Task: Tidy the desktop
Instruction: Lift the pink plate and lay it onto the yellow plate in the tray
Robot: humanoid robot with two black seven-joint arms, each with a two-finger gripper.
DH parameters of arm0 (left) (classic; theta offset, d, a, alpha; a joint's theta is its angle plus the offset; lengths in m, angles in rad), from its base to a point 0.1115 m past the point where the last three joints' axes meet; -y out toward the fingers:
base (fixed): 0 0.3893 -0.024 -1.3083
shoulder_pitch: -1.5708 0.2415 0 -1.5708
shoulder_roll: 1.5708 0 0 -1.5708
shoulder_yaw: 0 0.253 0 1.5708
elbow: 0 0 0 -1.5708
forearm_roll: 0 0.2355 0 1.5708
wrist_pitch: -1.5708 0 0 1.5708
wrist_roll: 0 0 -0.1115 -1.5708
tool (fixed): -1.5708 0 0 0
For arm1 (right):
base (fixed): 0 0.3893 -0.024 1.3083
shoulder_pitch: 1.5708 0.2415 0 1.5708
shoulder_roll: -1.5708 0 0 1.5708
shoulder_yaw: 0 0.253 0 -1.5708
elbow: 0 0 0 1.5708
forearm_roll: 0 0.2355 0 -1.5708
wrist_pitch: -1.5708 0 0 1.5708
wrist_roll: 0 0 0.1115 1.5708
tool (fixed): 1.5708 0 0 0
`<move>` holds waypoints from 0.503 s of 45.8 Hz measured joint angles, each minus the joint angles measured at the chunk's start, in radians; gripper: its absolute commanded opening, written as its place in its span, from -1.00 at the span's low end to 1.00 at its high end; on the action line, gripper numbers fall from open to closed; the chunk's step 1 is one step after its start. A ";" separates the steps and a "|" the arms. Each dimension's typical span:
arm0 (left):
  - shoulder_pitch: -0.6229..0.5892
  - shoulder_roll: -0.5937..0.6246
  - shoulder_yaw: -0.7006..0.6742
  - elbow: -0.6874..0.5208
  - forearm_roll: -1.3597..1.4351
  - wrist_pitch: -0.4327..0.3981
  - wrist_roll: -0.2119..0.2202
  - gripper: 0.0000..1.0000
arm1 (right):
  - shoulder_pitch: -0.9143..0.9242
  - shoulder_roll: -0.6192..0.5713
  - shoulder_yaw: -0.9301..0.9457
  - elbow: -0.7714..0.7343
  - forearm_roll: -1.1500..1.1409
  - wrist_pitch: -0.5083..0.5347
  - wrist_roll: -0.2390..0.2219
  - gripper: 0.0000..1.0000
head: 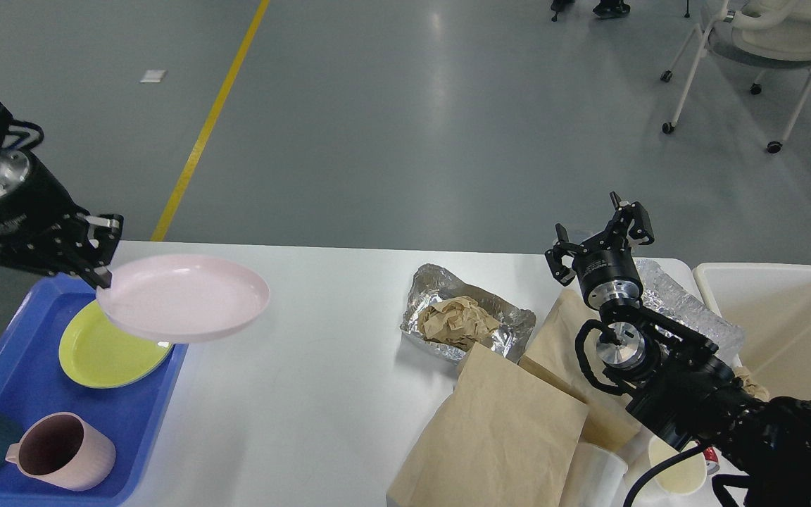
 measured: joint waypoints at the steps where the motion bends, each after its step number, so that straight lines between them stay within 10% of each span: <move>1: -0.008 0.002 0.002 0.004 0.004 -0.001 0.000 -1.00 | 0.000 0.000 0.000 0.000 0.000 0.000 0.000 1.00; 13: 0.079 0.017 0.048 0.049 0.016 0.012 0.003 -1.00 | 0.000 0.000 0.000 0.000 0.000 0.000 0.000 1.00; 23: 0.335 0.069 0.054 0.119 0.016 0.345 0.015 -1.00 | 0.000 0.000 0.000 0.000 0.000 0.000 0.000 1.00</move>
